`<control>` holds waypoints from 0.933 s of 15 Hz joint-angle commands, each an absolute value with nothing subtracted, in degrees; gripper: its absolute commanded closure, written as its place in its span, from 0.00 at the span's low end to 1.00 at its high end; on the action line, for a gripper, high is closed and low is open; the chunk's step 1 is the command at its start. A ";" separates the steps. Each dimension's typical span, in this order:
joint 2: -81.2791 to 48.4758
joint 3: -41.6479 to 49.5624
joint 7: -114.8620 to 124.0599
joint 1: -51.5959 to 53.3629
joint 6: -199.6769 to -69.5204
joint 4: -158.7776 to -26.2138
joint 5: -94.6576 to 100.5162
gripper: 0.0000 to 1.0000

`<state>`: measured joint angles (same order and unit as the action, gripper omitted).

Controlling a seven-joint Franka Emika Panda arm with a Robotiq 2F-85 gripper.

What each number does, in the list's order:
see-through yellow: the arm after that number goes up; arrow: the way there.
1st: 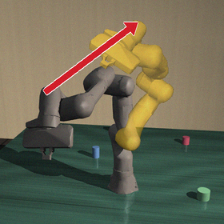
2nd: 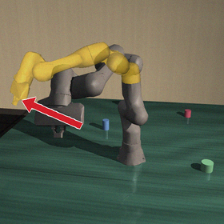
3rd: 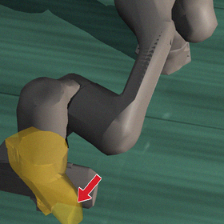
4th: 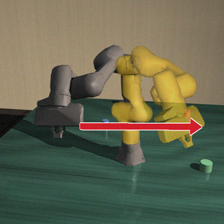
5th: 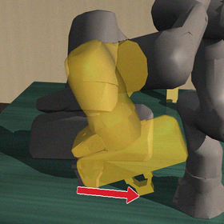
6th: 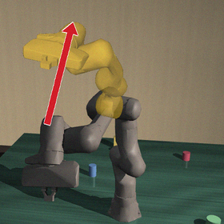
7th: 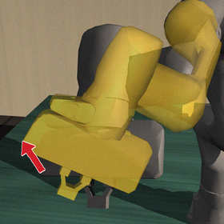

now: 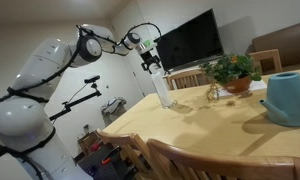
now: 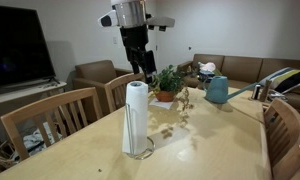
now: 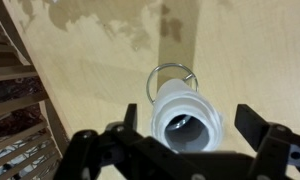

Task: Take the paper towel roll off the stand

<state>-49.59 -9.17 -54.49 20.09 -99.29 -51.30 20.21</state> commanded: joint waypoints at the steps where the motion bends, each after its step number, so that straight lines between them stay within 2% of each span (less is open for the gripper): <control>1: -52.29 -9.12 -58.36 20.58 -97.21 -46.27 20.77 0.00; 14: -56.63 -9.23 -65.78 21.67 -97.69 -40.74 20.85 0.00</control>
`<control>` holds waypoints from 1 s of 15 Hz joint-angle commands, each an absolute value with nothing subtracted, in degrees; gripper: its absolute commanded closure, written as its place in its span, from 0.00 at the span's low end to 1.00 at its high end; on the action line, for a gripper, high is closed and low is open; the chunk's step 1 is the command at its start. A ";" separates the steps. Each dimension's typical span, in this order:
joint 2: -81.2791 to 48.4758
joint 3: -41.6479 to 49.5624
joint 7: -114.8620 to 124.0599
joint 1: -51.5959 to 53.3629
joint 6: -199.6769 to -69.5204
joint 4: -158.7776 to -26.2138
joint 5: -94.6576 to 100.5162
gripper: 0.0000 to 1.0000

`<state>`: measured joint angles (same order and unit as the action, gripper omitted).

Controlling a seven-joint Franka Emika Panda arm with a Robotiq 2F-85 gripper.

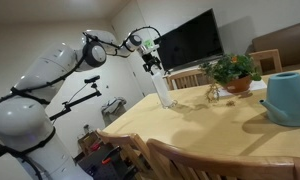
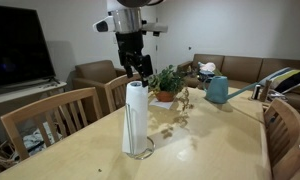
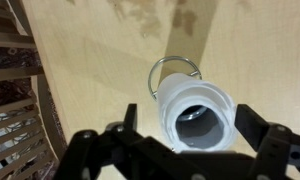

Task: Take the paper towel roll off the stand

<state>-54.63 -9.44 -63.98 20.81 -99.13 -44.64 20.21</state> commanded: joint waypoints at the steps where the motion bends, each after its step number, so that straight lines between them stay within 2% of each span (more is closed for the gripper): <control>1: -56.92 -9.25 -65.91 21.80 -97.69 -40.40 20.81 0.00; 9: -58.34 -9.04 -65.70 21.81 -97.08 -38.77 20.52 0.01; 12: -58.56 -9.01 -65.70 21.79 -96.98 -38.34 20.51 0.32; 15: -58.68 -9.01 -65.57 21.78 -96.72 -37.95 20.46 0.55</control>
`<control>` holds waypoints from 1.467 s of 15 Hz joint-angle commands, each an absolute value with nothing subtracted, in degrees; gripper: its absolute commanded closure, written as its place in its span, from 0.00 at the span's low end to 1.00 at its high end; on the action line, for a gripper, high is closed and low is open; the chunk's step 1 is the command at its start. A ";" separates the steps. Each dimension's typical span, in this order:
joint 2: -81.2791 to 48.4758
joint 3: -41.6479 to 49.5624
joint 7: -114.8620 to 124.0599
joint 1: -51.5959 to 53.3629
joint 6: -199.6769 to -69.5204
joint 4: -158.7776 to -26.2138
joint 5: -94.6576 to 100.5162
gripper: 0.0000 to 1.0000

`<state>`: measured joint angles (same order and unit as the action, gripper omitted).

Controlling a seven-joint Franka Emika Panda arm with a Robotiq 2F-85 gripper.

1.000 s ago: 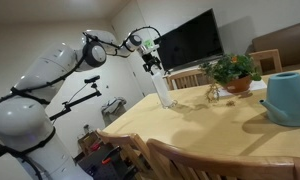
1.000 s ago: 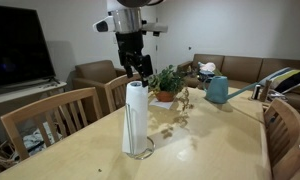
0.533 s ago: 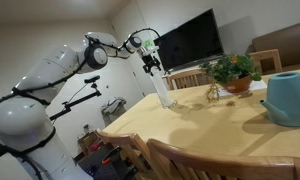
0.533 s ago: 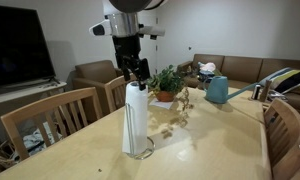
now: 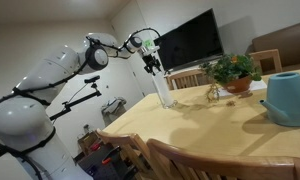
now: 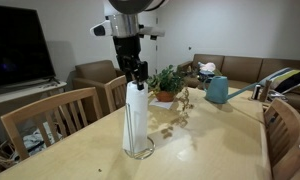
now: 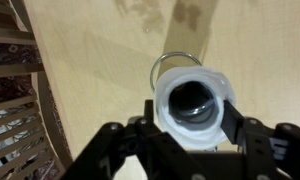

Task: Take the paper towel roll off the stand

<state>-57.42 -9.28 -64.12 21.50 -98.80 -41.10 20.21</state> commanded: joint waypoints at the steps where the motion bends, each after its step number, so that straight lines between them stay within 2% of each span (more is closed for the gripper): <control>1: -58.71 -9.03 -65.57 21.77 -96.50 -37.85 20.43 0.62; 2: -58.72 -9.05 -65.64 21.75 -96.49 -37.78 20.43 0.66; 3: -58.71 -9.08 -65.65 21.74 -96.40 -37.68 20.41 0.76; 4: -58.72 -9.08 -65.63 21.75 -96.31 -37.60 20.40 0.77; 7: -58.28 -8.98 -67.59 22.07 -95.61 -37.90 21.17 0.65; 8: -58.11 -8.86 -69.20 22.20 -95.02 -38.10 21.56 0.54; 9: -57.92 -8.67 -70.80 22.31 -94.37 -38.29 22.01 0.52; 10: -57.83 -8.60 -72.52 22.38 -94.17 -38.42 22.70 0.55; 11: -57.69 -8.43 -74.87 22.54 -93.67 -38.66 23.77 0.47; 12: -57.64 -8.06 -76.29 22.80 -93.05 -38.67 24.88 0.45; 13: -57.55 -8.04 -78.28 22.83 -93.17 -38.81 25.91 0.49; 14: -57.49 -8.04 -80.48 22.90 -93.30 -38.94 27.06 0.45; 18: -57.44 -8.50 -91.10 23.32 -95.36 -39.55 31.53 0.49; 22: -57.67 -8.97 -102.11 23.69 -97.73 -39.95 34.74 0.46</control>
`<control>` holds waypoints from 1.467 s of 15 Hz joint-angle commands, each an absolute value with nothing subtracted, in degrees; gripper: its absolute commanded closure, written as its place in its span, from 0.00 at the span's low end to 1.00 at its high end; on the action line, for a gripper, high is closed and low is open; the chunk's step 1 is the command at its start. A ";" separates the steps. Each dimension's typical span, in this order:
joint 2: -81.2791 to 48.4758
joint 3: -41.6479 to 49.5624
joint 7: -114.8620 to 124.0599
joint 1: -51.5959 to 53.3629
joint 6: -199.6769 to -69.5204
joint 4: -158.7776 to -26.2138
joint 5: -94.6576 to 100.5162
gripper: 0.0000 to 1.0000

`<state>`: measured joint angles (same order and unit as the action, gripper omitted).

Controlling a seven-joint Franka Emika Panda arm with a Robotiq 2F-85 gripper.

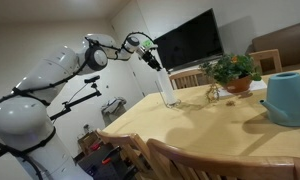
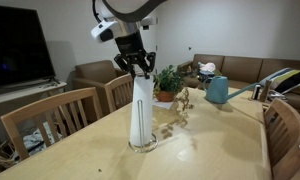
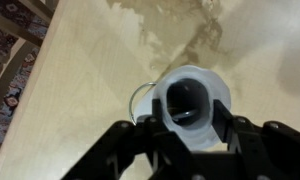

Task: Take the paper towel roll off the stand

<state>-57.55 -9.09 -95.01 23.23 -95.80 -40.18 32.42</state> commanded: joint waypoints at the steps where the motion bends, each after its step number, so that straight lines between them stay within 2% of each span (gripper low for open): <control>1: -57.66 -9.06 -104.80 23.74 -98.58 -40.15 35.44 0.45; 3: -57.69 -9.26 -110.07 23.68 -101.19 -40.60 36.73 0.45; 7: -58.49 -9.75 -119.20 22.88 -110.12 -41.69 38.31 0.39; 8: -58.83 -9.83 -120.24 22.67 -111.85 -41.70 38.19 0.33; 10: -59.03 -9.55 -119.42 22.43 -111.20 -41.55 37.02 0.10; 11: -58.97 -8.72 -116.39 22.76 -108.62 -41.18 36.81 0.02; 20: -57.67 -9.31 -93.17 22.11 -91.79 -38.42 31.55 0.00; 22: -58.71 -8.85 -96.32 22.43 -94.72 -38.79 33.33 0.00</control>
<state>-58.72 -8.85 -96.34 22.43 -94.72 -38.79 33.33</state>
